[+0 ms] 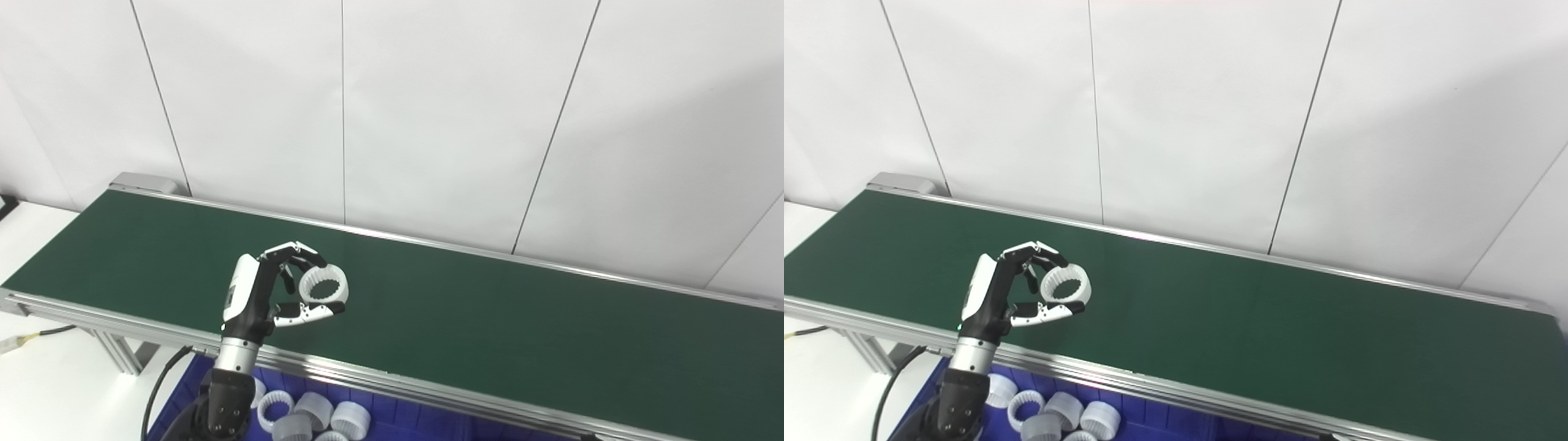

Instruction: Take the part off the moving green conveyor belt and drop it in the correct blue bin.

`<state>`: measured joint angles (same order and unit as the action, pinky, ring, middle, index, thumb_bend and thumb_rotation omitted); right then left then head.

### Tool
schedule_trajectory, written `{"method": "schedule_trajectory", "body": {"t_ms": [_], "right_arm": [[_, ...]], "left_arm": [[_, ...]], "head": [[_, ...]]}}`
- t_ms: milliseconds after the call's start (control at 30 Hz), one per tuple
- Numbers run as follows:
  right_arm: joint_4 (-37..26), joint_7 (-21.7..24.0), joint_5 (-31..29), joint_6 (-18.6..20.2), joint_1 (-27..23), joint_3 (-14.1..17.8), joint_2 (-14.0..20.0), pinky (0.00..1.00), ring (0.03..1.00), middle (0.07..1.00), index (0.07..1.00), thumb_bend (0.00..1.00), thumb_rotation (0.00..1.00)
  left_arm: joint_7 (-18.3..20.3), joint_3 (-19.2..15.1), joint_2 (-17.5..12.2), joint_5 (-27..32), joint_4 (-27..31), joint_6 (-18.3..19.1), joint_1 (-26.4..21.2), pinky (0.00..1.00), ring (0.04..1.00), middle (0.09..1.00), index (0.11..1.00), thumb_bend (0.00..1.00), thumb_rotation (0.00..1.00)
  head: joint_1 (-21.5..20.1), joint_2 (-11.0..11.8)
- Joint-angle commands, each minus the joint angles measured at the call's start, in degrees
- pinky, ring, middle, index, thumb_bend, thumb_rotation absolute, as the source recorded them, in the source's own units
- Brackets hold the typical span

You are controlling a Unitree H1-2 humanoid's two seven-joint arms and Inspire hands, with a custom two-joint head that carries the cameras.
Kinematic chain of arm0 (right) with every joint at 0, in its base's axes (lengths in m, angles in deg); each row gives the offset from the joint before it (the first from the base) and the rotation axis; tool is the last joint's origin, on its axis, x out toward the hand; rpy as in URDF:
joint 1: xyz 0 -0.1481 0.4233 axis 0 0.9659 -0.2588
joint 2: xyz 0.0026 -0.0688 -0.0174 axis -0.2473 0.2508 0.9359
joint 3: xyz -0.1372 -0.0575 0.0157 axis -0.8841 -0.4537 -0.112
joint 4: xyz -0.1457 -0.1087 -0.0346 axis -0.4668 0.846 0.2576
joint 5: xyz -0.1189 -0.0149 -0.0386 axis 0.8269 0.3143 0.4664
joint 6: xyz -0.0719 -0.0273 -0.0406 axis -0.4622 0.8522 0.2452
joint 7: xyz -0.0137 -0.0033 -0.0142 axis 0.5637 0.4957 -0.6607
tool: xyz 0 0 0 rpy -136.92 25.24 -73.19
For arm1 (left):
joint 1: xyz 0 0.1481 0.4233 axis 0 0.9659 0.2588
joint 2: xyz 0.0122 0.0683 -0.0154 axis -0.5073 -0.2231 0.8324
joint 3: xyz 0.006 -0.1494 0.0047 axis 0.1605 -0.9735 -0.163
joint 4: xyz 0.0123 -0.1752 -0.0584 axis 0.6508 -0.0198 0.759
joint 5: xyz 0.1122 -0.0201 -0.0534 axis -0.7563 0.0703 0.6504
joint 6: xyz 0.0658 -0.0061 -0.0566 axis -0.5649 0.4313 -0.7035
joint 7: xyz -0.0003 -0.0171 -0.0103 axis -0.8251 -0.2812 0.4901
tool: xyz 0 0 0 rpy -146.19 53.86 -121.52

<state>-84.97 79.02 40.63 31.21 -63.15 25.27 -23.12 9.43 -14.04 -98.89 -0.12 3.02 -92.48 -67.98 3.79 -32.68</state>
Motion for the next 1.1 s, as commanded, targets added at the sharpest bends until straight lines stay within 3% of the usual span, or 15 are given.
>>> {"method": "schedule_trajectory", "body": {"t_ms": [0,33,67,100,200,433,467,533,633,800,867,1067], "right_arm": [[-2.7,-0.5,0.7,-0.9,-0.5,0.1,0.1,0.61,0.649,0.667,0.803,0.81,0.18],[-2.9,-0.6,0.9,-1.2,-0.7,0.1,0.1,0.6,0.641,0.662,0.799,0.82,0.18],[-2.9,-0.9,1.1,-1.5,-0.8,0.1,0.1,0.58,0.63,0.659,0.795,0.82,0.18],[-3.0,-0.9,1.2,-1.6,-1.0,0.0,0.0,0.58,0.629,0.658,0.794,0.82,0.19],[-1.9,-1.3,0.8,-2.4,-1.4,0.1,0.2,0.59,0.631,0.652,0.794,0.81,0.23],[-2.2,0.1,0.4,-1.0,-2.5,0.1,0.5,0.56,0.631,0.661,0.799,0.81,0.32],[-2.5,0.5,0.6,-0.6,-2.7,0.1,0.5,0.56,0.636,0.664,0.801,0.82,0.34],[-3.1,1.3,0.7,0.1,-2.9,0.2,0.4,0.56,0.635,0.665,0.801,0.82,0.34],[-3.8,2.2,0.9,0.6,-3.2,0.5,0.3,0.54,0.627,0.661,0.8,0.82,0.33],[-3.8,2.2,0.8,0.2,-3.3,0.9,0.1,0.53,0.618,0.654,0.795,0.82,0.33],[-4.0,2.4,0.8,0.4,-3.5,0.9,0.1,0.52,0.623,0.655,0.795,0.83,0.33],[-4.3,3.5,1.2,0.8,-3.6,1.1,0.2,0.53,0.628,0.66,0.798,0.83,0.34]], "left_arm": [[0.6,-0.5,-0.4,-0.6,3.5,-0.9,0.8,0.21,0.442,0.483,0.506,0.5,0.0],[1.5,-0.5,-0.6,-0.3,4.3,-0.7,1.6,0.21,0.442,0.483,0.507,0.5,0.0],[2.3,-0.5,-0.8,0.1,4.7,-0.9,2.2,0.21,0.443,0.482,0.509,0.5,0.0],[3.1,-0.6,-0.9,0.6,5.2,-0.8,2.7,0.21,0.443,0.482,0.509,0.5,0.0],[5.0,-1.1,-1.0,2.4,5.7,-1.1,4.4,0.19,0.442,0.445,0.511,0.5,0.0],[7.3,-1.6,-0.7,5.8,5.5,-1.8,7.7,0.22,0.443,0.461,0.498,0.5,0.0],[7.5,-1.5,-0.7,6.2,5.5,-1.8,8.3,0.24,0.396,0.47,0.508,0.49,0.0],[7.5,-1.1,-0.8,6.7,5.3,-1.8,9.0,0.25,0.369,0.483,0.511,0.49,0.0],[6.5,-0.4,-1.1,6.4,5.0,-1.8,9.6,0.22,0.433,0.445,0.502,0.5,0.0],[6.0,-0.3,-0.9,7.0,3.6,-1.8,10.6,0.2,0.442,0.426,0.501,0.49,0.0],[6.2,-0.5,-0.8,6.7,2.6,-1.8,11.2,0.21,0.362,0.446,0.516,0.49,0.0],[6.1,-0.6,-0.7,6.0,-0.4,-1.8,12.8,0.22,0.351,0.456,0.516,0.49,0.0]], "head": [[-0.1,-0.4],[-1.4,-2.5],[-1.6,-2.7],[-2.8,-4.6],[-3.7,-5.9],[-5.5,-10.0],[-5.4,-10.6],[-5.4,-11.1],[-5.6,-11.8],[-5.8,-12.6],[-5.9,-12.8],[-5.9,-12.9]]}}
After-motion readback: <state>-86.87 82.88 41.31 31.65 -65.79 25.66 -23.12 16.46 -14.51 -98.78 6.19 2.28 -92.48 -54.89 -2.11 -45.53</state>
